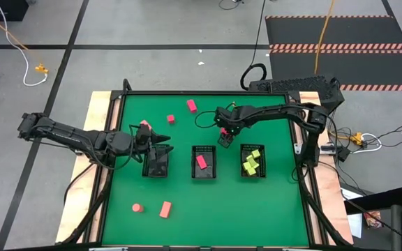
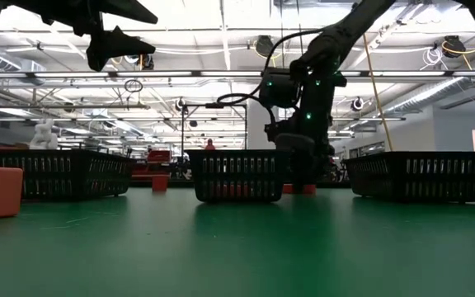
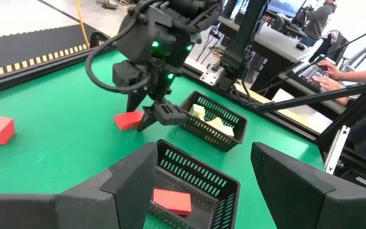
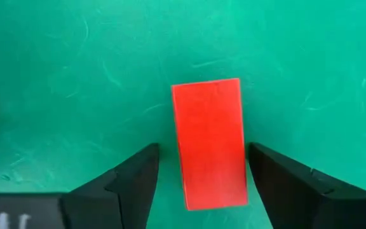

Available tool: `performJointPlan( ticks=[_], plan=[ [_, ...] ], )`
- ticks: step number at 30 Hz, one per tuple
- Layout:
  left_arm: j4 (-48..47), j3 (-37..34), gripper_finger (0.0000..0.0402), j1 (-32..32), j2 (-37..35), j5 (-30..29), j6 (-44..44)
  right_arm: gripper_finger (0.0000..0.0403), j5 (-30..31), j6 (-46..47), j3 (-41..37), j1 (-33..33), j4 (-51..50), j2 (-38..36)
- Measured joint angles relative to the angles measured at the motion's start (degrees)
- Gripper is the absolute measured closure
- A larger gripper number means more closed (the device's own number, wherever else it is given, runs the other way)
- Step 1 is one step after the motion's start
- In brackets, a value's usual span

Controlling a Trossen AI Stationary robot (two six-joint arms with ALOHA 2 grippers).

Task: Sort & place blocks by color
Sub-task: Put the red block into the middle black basket

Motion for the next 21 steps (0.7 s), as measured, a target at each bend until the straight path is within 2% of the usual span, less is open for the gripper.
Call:
performJointPlan(
  ticks=[2,6,7,10,13,17,21],
  plan=[
    [-0.02,0.0,0.0147,0.0,0.0,-0.18,0.11,0.0188,0.17,-0.41,-0.72,0.0,0.88,-0.09],
    [0.0,0.0,0.0147,-0.01,0.0,-0.42,0.58,0.0274,0.26,-3.01,-0.75,0.2,0.62,-0.3],
    [0.02,0.0,0.0147,-0.01,0.0,-0.42,0.58,0.0282,0.33,-3.94,-0.83,0.28,0.64,-0.42],
    [0.05,0.0,0.0147,-0.01,0.0,-0.44,0.73,0.0282,0.54,-6.48,-0.97,0.44,0.27,-1.31],
    [0.44,0.0,0.0147,-0.01,0.0,-0.46,3.07,0.0282,4.35,-7.46,-1.16,0.66,-2.25,-4.34],
    [0.5,0.0,0.0147,-0.13,0.0,-0.48,7.23,0.0282,6.71,-5.18,-1.03,2.87,-2.83,-13.51],
    [2.14,0.0,0.0147,0.03,0.0,-0.49,6.18,0.0282,4.22,-0.54,-0.94,9.24,-0.02,-21.12]
  ],
)
